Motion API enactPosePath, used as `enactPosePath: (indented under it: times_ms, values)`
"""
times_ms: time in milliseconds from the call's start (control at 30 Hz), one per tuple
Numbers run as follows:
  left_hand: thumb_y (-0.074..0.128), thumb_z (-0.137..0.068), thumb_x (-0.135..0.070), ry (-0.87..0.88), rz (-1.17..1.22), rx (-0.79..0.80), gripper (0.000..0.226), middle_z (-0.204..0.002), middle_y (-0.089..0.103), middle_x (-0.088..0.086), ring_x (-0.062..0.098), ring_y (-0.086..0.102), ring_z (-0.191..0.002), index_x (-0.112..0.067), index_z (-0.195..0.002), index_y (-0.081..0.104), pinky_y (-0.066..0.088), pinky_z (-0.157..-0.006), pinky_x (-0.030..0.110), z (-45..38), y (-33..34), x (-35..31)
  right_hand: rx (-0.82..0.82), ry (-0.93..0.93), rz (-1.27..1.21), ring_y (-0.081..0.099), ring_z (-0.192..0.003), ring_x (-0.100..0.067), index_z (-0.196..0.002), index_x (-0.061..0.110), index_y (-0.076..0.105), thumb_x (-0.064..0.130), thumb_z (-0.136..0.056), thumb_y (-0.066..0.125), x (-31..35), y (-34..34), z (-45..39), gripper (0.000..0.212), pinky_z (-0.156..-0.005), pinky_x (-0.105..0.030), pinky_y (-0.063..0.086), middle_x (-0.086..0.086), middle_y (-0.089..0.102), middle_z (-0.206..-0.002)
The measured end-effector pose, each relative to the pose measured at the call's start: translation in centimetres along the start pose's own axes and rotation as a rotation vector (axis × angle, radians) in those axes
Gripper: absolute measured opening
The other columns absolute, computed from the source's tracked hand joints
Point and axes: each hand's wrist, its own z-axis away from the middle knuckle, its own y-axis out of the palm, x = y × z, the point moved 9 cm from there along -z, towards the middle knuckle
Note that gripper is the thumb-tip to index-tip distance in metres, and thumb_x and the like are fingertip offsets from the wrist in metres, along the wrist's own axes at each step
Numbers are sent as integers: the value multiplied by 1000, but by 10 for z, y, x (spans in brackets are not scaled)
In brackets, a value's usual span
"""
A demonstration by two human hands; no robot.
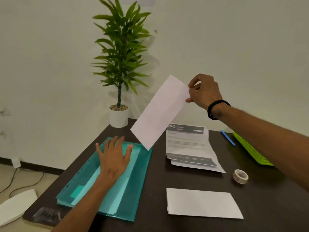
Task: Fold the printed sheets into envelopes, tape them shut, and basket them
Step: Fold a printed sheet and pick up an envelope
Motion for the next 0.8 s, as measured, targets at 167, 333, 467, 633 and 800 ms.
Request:
enactPosePath:
  times_ms: [167, 333, 467, 633, 800]
  values:
    - [43, -84, -89, 255, 427, 167, 90, -165, 32, -5, 20, 32, -150, -38, -157, 27, 31, -120, 48, 22, -71, -131, 130, 54, -75, 78, -67, -21, -92, 7, 75, -8, -91, 63, 7, -47, 28, 19, -78, -28, 64, -11, 75, -101]
    - [57, -94, -63, 271, 613, 254, 86, -170, 23, -5, 21, 34, -151, -35, -163, 13, 35, -122, 45, 50, -102, -231, 283, 129, -435, 79, -82, -28, -102, -5, 74, -7, -92, 69, 23, -63, 82, 12, -77, -27, 64, -18, 75, -105]
    - [51, -105, -40, 156, 855, 130, 39, -134, 65, 1, 22, 66, -116, -26, -141, 54, 54, -106, 48, 63, -110, -236, 368, 34, -505, 79, -91, -27, -119, 4, 70, 10, -91, 78, 21, -84, 111, 29, -80, -35, 64, -17, 79, -101]
    - [61, -102, -21, -125, 1186, 464, 27, -118, 73, 2, 27, 70, -109, -21, -129, 64, 59, -93, 44, 85, -72, -226, 102, -51, -127, 73, -103, -13, -127, 25, 69, 23, -82, 87, -36, -124, 116, 48, -94, -36, 60, 4, 74, -113]
    - [66, -97, -18, -181, 1279, 663, 36, -122, 74, 4, 31, 68, -115, -21, -133, 62, 53, -103, 51, 110, -39, -224, 294, 327, -584, 77, -99, -27, -140, 17, 57, 1, -79, 86, -112, -90, 148, 70, -76, -32, 63, -16, 77, -110]
